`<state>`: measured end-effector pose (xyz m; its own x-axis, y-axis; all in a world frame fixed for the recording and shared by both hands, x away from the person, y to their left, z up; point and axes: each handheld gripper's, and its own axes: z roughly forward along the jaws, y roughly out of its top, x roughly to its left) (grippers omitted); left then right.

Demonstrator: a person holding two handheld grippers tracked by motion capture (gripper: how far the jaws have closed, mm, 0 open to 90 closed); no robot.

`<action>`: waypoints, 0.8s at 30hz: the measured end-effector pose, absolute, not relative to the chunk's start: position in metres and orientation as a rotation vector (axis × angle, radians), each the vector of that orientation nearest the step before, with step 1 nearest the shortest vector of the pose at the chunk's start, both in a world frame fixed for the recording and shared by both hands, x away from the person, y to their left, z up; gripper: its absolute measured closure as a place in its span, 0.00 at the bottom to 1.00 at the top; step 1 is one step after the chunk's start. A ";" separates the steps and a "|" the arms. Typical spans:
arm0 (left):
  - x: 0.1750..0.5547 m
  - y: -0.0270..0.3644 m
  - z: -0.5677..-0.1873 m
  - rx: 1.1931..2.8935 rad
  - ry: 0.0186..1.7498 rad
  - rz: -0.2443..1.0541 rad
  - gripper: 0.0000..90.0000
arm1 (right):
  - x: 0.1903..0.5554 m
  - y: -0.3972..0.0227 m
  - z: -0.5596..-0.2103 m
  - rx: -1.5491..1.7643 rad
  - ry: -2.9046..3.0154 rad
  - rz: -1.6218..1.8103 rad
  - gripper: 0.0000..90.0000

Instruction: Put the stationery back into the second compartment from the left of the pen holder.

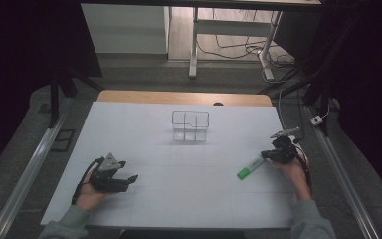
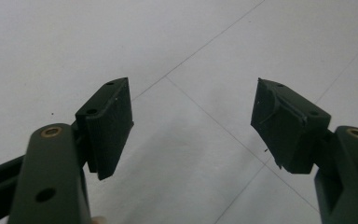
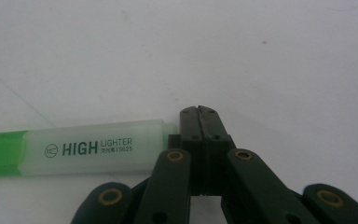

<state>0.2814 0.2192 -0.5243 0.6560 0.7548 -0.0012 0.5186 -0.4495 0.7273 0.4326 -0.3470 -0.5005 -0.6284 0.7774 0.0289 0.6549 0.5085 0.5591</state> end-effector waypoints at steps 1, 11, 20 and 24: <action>0.281 0.219 -0.524 2.154 0.981 0.422 0.32 | 0.432 -0.345 -0.500 1.211 2.533 0.789 0.99; 0.281 0.220 -0.524 2.152 0.979 0.413 0.32 | 0.425 -0.328 -0.502 1.198 2.554 0.809 0.99; 0.280 0.220 -0.523 2.146 0.979 0.418 0.32 | 0.413 -0.320 -0.502 1.183 2.565 0.817 0.99; 0.281 0.220 -0.523 2.148 0.979 0.417 0.32 | 0.409 -0.311 -0.502 1.145 2.583 0.815 0.99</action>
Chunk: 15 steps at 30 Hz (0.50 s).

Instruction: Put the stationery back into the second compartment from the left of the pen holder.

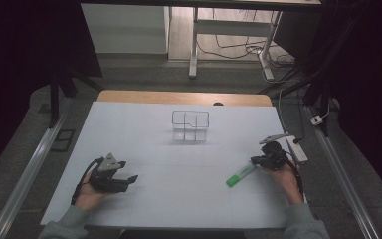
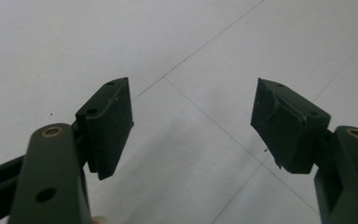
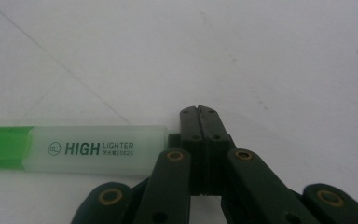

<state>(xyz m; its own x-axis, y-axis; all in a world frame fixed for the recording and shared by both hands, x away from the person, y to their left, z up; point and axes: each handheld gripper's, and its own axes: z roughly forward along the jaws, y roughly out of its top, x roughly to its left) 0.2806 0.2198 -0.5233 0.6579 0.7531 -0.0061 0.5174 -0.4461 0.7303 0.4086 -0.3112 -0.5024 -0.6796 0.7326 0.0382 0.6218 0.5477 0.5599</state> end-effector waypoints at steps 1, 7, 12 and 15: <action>0.281 0.220 -0.523 2.148 0.978 0.416 0.32 | 0.407 -0.309 -0.502 1.139 2.589 0.813 0.99; 0.280 0.220 -0.523 2.149 0.978 0.416 0.32 | 0.403 -0.299 -0.500 1.112 2.604 0.810 0.99; 0.281 0.220 -0.524 2.152 0.979 0.416 0.32 | 0.400 -0.292 -0.501 1.101 2.618 0.815 0.99; 0.280 0.219 -0.523 2.150 0.979 0.421 0.32 | 0.398 -0.288 -0.502 1.088 2.633 0.807 0.99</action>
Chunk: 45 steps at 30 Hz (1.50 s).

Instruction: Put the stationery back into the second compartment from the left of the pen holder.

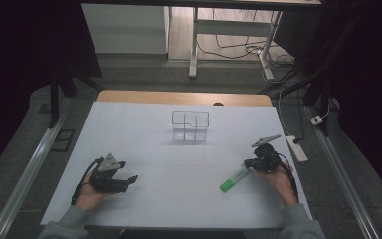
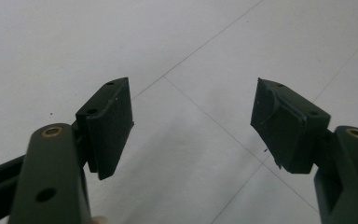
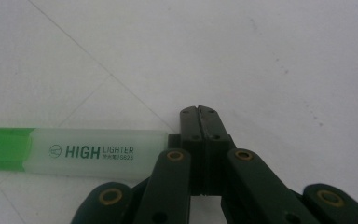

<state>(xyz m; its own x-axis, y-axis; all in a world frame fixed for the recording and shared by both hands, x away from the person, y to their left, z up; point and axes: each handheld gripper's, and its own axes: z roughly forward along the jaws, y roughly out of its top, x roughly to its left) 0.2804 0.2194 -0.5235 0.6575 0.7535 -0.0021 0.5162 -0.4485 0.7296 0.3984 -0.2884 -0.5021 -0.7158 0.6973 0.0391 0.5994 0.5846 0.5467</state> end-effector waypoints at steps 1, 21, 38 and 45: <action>0.280 0.219 -0.523 2.148 0.979 0.423 0.32 | 0.398 -0.287 -0.502 1.083 2.636 0.804 0.99; 0.281 0.219 -0.525 2.154 0.973 0.412 0.32 | 0.380 -0.274 -0.480 0.660 2.651 0.846 0.62; 0.282 0.218 -0.526 2.169 0.976 0.409 0.32 | 0.365 -0.232 -0.467 0.052 2.889 0.747 0.32; 0.282 0.218 -0.526 2.171 0.975 0.408 0.32 | 0.359 -0.217 -0.471 -0.084 2.939 0.669 0.32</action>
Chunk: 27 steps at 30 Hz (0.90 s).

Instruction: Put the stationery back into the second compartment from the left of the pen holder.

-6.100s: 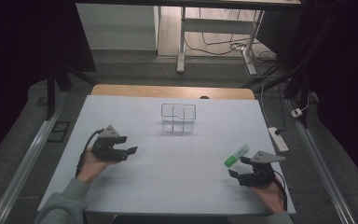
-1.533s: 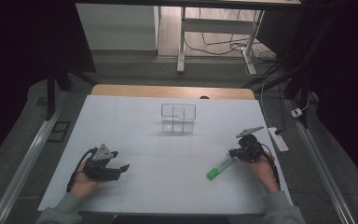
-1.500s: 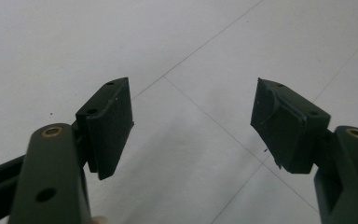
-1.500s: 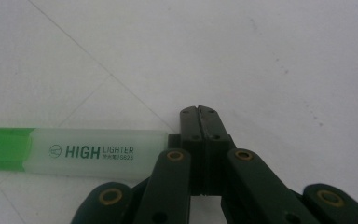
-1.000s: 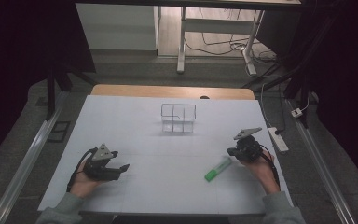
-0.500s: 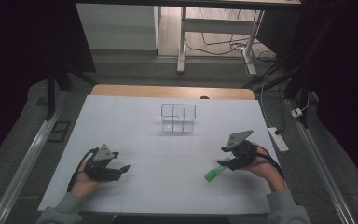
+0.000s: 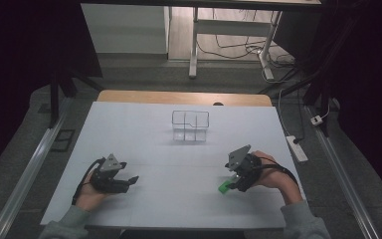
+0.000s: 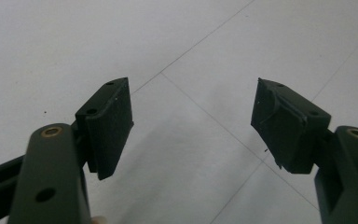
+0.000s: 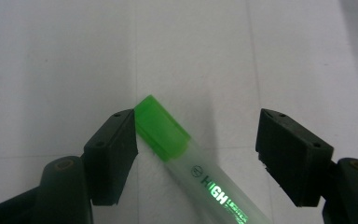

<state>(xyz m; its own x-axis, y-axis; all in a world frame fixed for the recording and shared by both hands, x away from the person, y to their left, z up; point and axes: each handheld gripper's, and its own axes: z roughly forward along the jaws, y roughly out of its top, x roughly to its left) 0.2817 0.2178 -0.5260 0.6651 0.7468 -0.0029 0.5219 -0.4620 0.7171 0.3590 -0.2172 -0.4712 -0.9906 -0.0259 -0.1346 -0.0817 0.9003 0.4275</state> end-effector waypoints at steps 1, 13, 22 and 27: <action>0.282 0.218 -0.526 2.170 0.974 0.407 0.32 | 0.358 -0.215 -0.475 -0.101 2.958 0.625 0.32; 0.282 0.219 -0.526 2.168 0.973 0.405 0.32 | 0.356 -0.208 -0.491 -0.173 3.011 0.514 0.35; 0.283 0.218 -0.527 2.175 0.968 0.396 0.31 | 0.359 -0.206 -0.497 -0.190 3.037 0.471 0.43; 0.283 0.218 -0.527 2.173 0.968 0.397 0.31 | 0.360 -0.205 -0.496 -0.244 3.075 0.464 0.55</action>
<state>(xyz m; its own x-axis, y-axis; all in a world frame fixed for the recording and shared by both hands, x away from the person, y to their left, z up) 0.2830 0.2185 -0.5270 0.6714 0.7410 -0.0087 0.5217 -0.4643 0.7157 0.3600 -0.2053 -0.4964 -0.9875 -0.1510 -0.0451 -0.1576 0.9435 0.2917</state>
